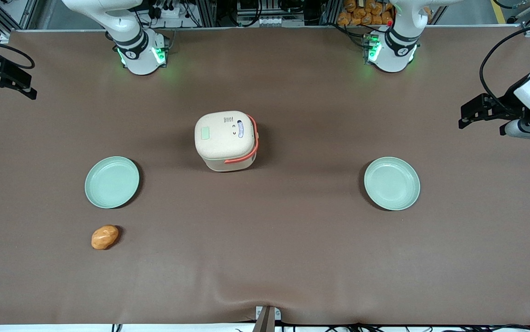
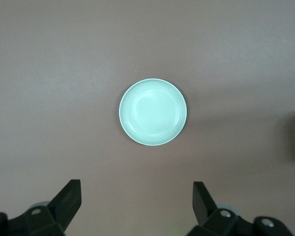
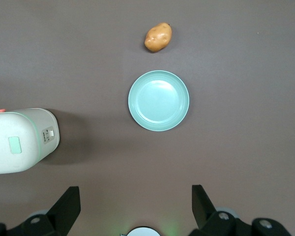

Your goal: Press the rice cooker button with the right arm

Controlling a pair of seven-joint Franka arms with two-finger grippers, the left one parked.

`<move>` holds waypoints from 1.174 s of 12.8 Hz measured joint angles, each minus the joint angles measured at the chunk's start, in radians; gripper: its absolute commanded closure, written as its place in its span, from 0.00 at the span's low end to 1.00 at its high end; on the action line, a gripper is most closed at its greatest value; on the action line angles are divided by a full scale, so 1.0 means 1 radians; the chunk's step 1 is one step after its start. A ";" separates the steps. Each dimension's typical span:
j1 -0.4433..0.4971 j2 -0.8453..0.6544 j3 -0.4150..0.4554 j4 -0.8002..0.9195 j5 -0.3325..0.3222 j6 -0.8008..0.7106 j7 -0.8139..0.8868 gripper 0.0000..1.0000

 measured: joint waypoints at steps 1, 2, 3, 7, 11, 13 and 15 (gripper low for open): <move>0.000 0.004 0.006 -0.001 0.001 0.005 0.000 0.00; 0.000 0.009 0.013 -0.002 0.006 0.015 0.000 0.00; 0.000 0.014 0.024 -0.006 0.014 0.021 0.000 0.00; 0.004 0.024 0.122 -0.039 0.028 0.038 0.025 0.09; 0.017 0.027 0.253 -0.124 0.030 0.115 0.139 0.61; 0.022 0.030 0.313 -0.182 0.030 0.165 0.183 0.87; 0.028 0.034 0.380 -0.234 0.030 0.213 0.282 1.00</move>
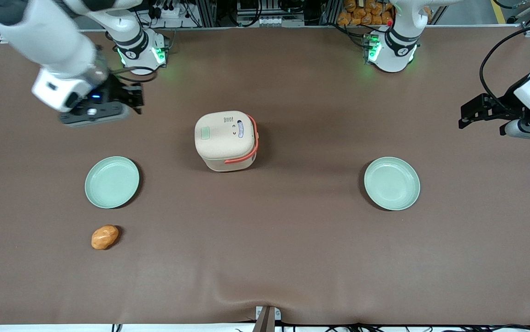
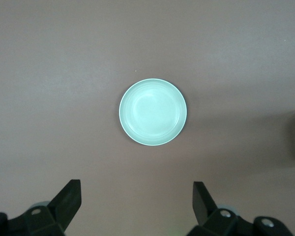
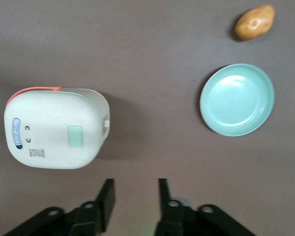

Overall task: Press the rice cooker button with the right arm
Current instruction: 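Move the right gripper over the white rice cooker's button panel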

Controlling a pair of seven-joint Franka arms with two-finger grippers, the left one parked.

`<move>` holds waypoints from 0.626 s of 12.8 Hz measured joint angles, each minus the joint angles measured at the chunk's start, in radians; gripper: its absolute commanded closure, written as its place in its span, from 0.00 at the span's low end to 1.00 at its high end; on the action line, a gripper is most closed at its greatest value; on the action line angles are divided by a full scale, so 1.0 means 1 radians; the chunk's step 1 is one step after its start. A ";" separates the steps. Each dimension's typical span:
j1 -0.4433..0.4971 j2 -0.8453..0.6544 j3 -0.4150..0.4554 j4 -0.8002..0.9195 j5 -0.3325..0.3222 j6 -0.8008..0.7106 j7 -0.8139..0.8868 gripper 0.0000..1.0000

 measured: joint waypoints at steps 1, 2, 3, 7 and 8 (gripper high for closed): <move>0.002 0.002 0.032 -0.025 0.000 0.025 0.037 1.00; 0.004 0.003 0.060 -0.053 0.000 0.055 0.064 1.00; 0.006 0.003 0.081 -0.082 0.000 0.088 0.088 1.00; 0.016 0.008 0.127 -0.189 0.000 0.225 0.179 1.00; 0.019 0.010 0.138 -0.209 0.000 0.252 0.203 1.00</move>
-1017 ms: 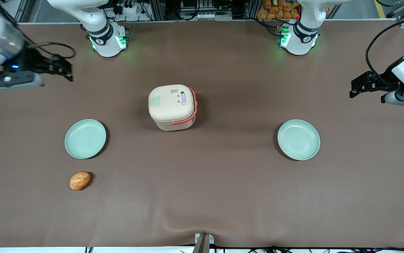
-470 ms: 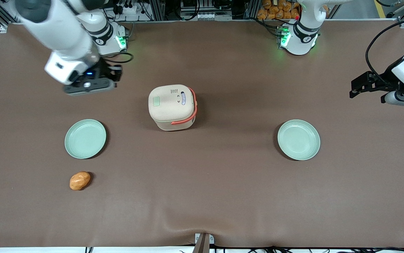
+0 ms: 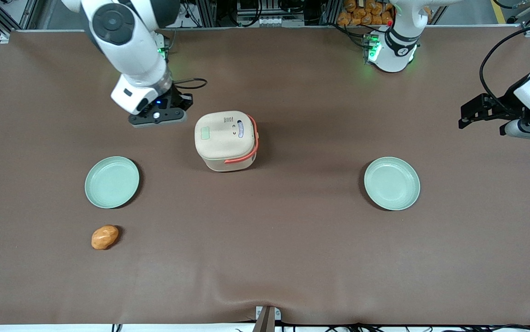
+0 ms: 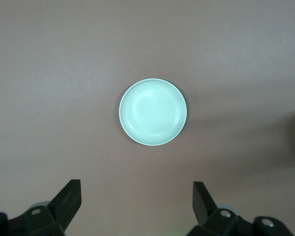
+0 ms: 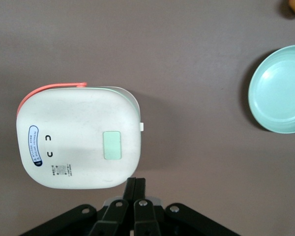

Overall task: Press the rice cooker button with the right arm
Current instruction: 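Move the right gripper over the white rice cooker's button panel, then lower the closed right gripper onto the rice cooker's lid button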

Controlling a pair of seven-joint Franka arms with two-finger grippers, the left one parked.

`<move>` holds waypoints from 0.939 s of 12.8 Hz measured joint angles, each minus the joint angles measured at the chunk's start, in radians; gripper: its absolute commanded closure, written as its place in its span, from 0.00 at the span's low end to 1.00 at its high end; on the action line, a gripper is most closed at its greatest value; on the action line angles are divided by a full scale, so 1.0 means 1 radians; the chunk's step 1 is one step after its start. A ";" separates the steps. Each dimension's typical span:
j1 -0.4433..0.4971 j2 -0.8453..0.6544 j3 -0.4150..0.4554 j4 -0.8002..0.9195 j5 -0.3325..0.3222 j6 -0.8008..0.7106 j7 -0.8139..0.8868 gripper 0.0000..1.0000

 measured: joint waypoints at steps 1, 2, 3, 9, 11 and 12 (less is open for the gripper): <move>0.004 0.003 0.008 -0.021 0.000 0.031 0.014 1.00; 0.006 0.005 0.014 -0.045 0.000 0.066 0.022 1.00; 0.007 0.007 0.018 -0.069 0.000 0.099 0.028 1.00; 0.013 0.042 0.054 -0.138 0.000 0.224 0.104 1.00; 0.013 0.059 0.054 -0.148 -0.002 0.254 0.104 1.00; 0.013 0.067 0.054 -0.148 -0.005 0.264 0.104 1.00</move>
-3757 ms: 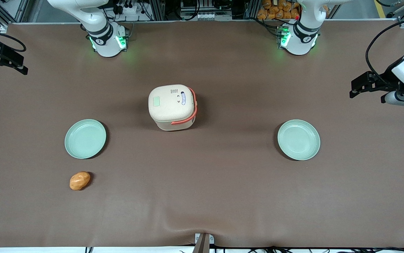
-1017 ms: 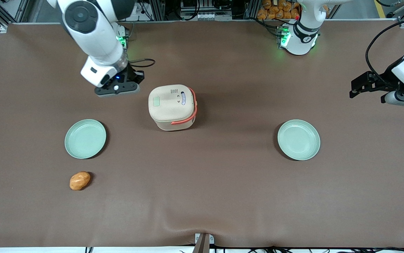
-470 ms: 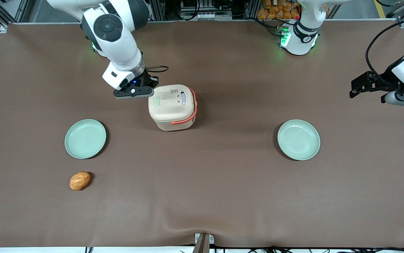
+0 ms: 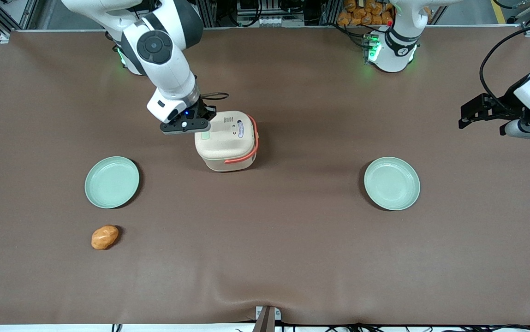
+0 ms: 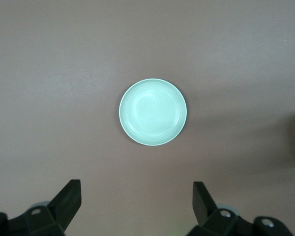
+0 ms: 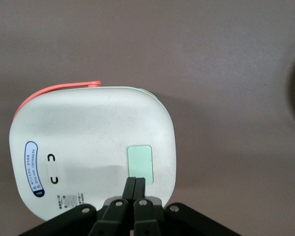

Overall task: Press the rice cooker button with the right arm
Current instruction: 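Lower the closed right gripper onto the rice cooker's lid button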

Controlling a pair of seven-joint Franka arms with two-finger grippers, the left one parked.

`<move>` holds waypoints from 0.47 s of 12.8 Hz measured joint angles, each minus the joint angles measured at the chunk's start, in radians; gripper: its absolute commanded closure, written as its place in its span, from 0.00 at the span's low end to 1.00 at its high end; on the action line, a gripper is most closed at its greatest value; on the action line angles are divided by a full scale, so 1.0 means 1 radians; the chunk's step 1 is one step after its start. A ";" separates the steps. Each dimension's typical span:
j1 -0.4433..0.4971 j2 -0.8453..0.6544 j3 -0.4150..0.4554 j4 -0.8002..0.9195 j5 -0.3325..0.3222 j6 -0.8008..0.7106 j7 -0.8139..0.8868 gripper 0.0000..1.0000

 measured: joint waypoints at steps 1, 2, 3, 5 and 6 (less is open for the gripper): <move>0.000 0.007 0.000 0.000 -0.002 0.007 0.000 1.00; 0.000 0.014 0.000 -0.001 -0.006 0.014 0.002 1.00; 0.000 0.020 0.000 -0.004 -0.013 0.021 0.008 1.00; 0.000 0.028 0.000 -0.018 -0.026 0.042 0.027 1.00; 0.000 0.031 0.000 -0.025 -0.032 0.052 0.034 1.00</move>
